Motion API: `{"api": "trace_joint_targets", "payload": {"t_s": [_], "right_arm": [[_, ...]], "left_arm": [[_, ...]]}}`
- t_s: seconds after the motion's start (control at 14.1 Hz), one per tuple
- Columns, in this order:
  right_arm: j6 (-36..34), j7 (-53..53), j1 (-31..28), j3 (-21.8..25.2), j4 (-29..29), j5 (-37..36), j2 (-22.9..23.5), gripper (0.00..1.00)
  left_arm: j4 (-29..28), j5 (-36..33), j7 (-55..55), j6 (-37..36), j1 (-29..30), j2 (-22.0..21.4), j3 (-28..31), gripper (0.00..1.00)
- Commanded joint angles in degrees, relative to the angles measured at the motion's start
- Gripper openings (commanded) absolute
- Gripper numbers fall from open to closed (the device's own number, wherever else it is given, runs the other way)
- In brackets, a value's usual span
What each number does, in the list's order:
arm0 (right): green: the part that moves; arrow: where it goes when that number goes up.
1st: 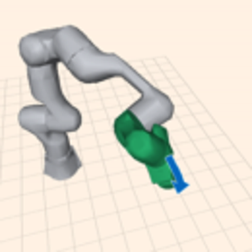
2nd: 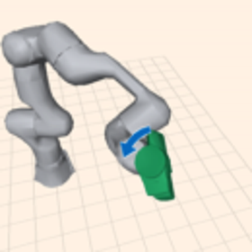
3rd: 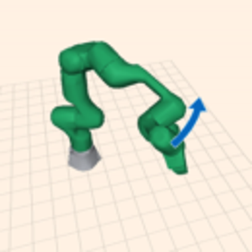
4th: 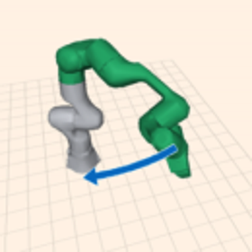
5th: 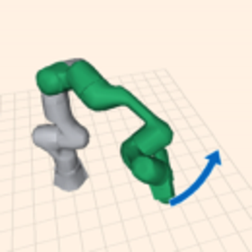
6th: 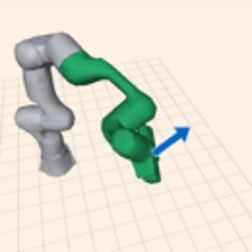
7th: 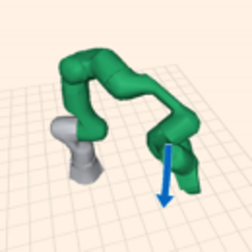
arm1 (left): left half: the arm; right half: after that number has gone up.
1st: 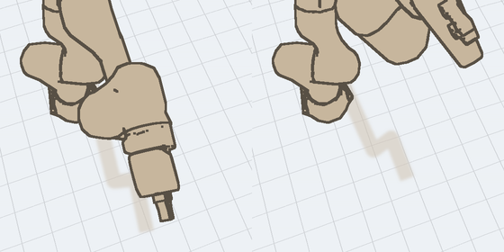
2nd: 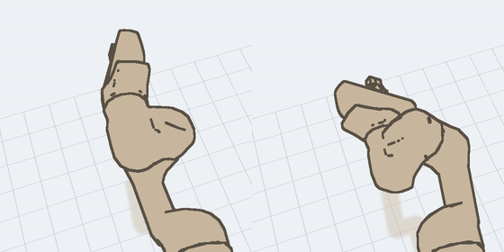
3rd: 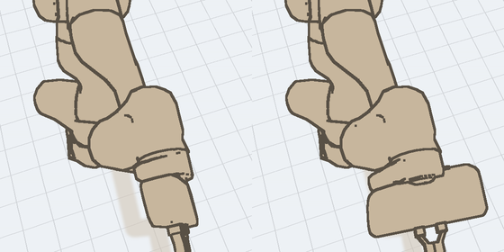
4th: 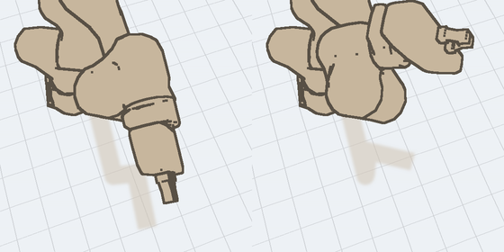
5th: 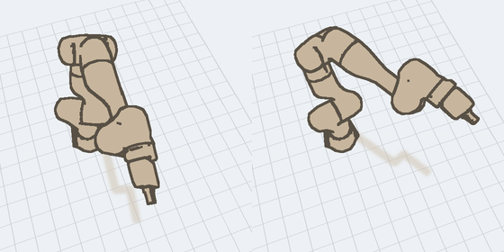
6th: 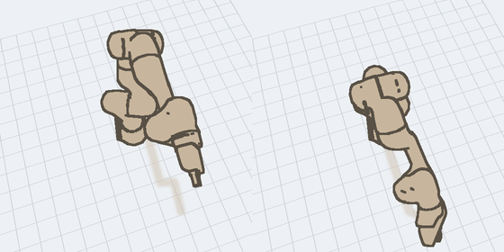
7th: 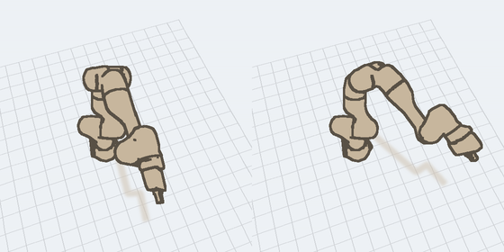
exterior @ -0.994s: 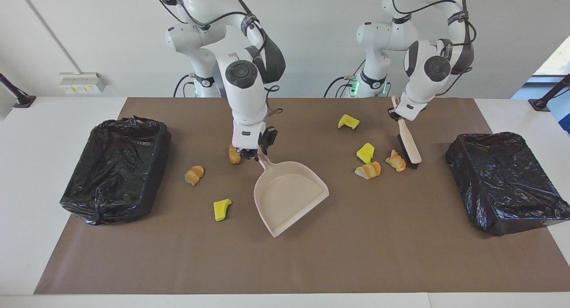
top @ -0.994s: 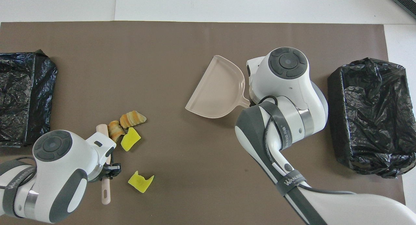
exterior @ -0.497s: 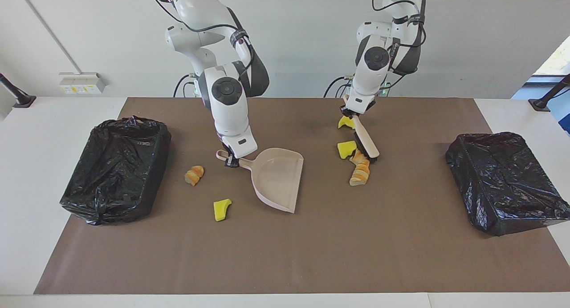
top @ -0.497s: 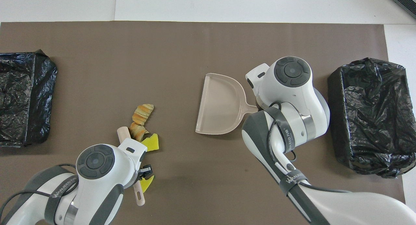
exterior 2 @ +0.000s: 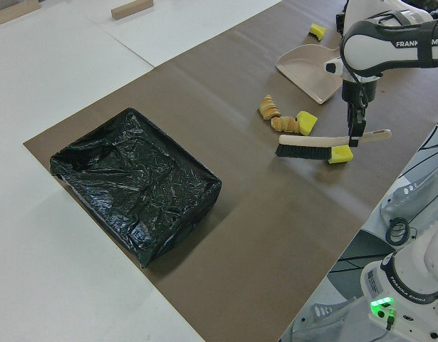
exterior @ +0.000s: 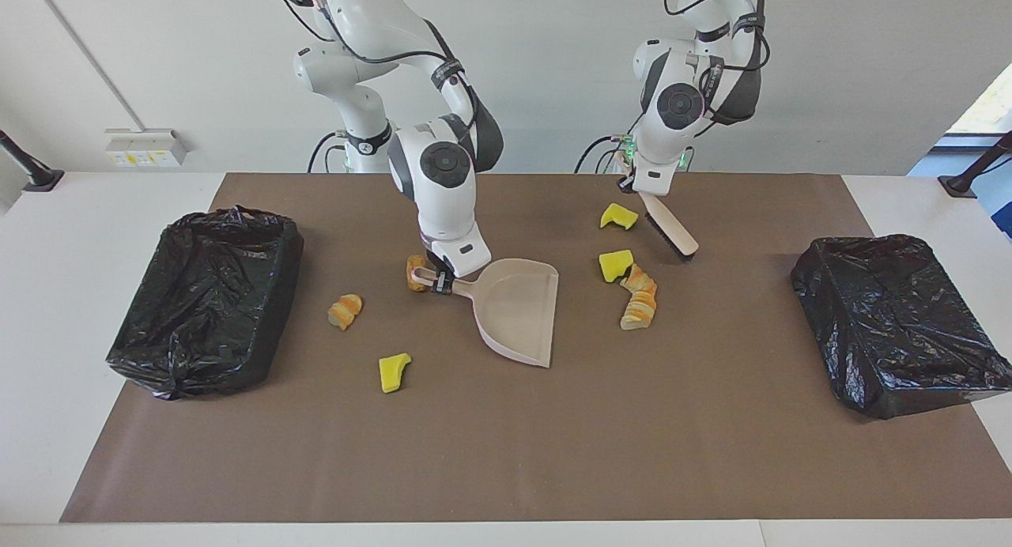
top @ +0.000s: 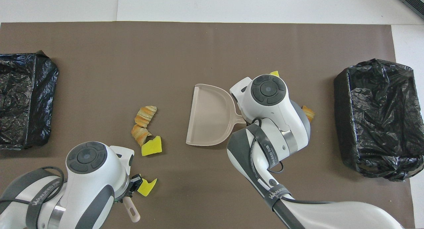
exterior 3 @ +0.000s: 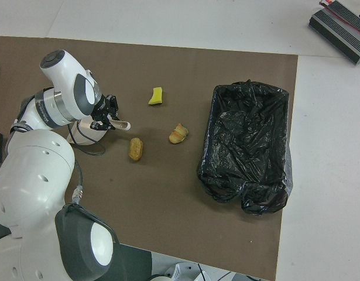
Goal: Sweep and dump trash in bin
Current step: 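Sweep the pieces toward the dustpan lip with the left gripper's brush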
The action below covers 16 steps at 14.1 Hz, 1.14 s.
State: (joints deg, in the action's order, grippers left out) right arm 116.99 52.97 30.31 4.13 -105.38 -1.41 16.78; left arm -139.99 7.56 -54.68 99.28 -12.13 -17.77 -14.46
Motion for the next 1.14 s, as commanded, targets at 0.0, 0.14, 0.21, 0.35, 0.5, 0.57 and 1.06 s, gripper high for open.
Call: {"api": "trace_joint_targets", "payload": {"t_s": [0.0,0.14,0.21,0.35,0.5,0.57,1.06], "right_arm": [[1.0,1.5,0.2,-0.6,-1.0,-0.9,-0.4,0.0],[1.0,2.1,0.2,-0.6,-1.2,-0.9,-0.5,0.0],[1.0,2.5,0.2,-0.5,-1.6,-1.0,-0.6,0.0],[1.0,3.7,0.1,-0.5,-2.0,-1.0,-0.8,0.0],[1.5,4.0,-0.1,-0.5,-2.0,-1.0,-0.8,0.0],[1.5,4.0,-0.2,-0.5,-2.0,-1.0,-0.8,0.0],[1.5,3.3,-0.2,-0.5,-1.9,-0.9,-0.7,0.0]], "left_arm": [[-2.7,4.7,-9.6,-1.1,0.0,-3.7,-0.8,0.0],[-5.6,7.6,-15.2,-0.7,-1.3,-4.9,-2.1,0.0],[-6.8,9.5,-17.5,0.5,-2.5,-5.2,-2.1,0.0],[-7.2,12.4,-23.9,2.1,-5.0,-4.9,-2.2,0.0],[-9.1,13.0,-29.7,5.6,-9.0,-4.6,-2.2,0.0],[-9.4,14.4,-31.3,8.8,-9.7,-4.0,-2.3,0.0],[1.9,15.6,-31.6,19.7,-5.5,9.5,-3.4,0.0]]}}
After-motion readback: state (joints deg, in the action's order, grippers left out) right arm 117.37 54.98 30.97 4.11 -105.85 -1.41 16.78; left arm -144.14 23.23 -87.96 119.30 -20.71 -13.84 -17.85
